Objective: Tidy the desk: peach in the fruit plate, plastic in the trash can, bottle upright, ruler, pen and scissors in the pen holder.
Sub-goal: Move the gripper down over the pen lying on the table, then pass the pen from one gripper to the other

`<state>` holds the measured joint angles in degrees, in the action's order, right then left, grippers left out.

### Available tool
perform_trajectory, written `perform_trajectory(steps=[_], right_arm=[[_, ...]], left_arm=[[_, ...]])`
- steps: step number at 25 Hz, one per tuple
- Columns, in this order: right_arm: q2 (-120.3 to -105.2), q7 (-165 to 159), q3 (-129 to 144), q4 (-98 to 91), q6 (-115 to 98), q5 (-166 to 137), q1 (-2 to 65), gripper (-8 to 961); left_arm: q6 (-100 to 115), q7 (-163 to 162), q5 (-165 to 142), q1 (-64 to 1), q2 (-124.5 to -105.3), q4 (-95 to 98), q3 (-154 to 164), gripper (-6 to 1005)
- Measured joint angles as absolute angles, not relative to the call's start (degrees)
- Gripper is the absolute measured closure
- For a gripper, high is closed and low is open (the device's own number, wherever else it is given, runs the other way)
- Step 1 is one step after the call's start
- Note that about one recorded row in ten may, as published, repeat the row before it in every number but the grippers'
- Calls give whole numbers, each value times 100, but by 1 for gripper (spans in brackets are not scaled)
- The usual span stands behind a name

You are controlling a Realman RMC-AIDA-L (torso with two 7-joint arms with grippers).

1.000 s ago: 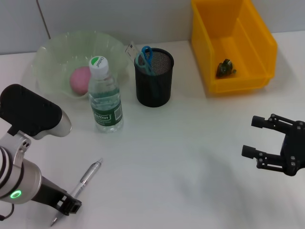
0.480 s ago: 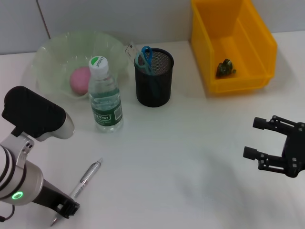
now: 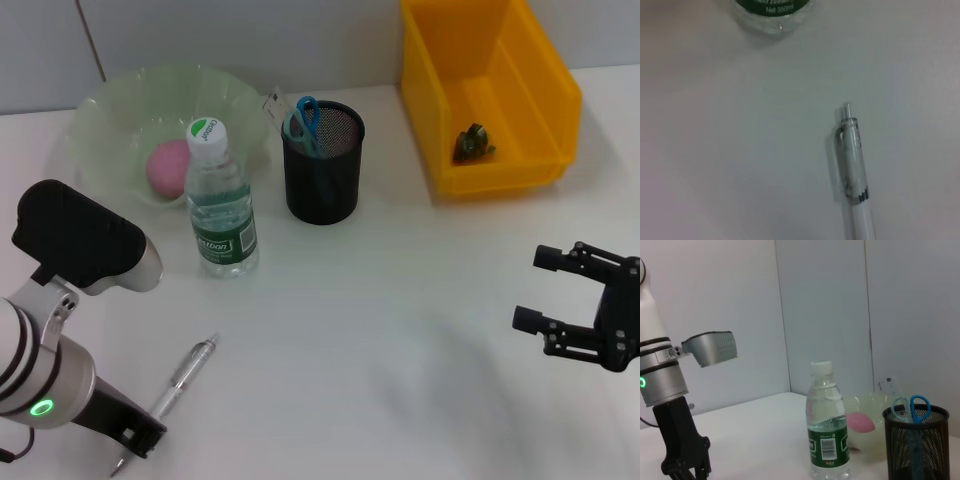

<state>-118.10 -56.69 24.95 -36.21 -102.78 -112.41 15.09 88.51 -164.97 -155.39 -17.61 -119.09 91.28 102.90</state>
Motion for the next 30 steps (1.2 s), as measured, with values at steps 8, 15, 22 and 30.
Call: perform_trajectory(steps=[8,15,22,30], right_arm=[[-11812,-5668,2449,-3621,-10287,-11240,1512,157],[-11810,-5668,2328,-3621,-10308,-11240,1512,157],[-11844,-5668,1969,-3585,-10323,-11207,1523,157],[-11786,-5747,1131,-3078,-10814,-11158,1615,158]], left_arm=[[8905,-16496,-15529,-1870,-11901,9058,10269,868],[8913,-16490,-15527,-1914,-11900,9094,10299,866],[8857,-16456,-15331,-1978,-11891,9360,10254,865],[8104,-15967,-14508,-1897,-11882,9822,10325,863]])
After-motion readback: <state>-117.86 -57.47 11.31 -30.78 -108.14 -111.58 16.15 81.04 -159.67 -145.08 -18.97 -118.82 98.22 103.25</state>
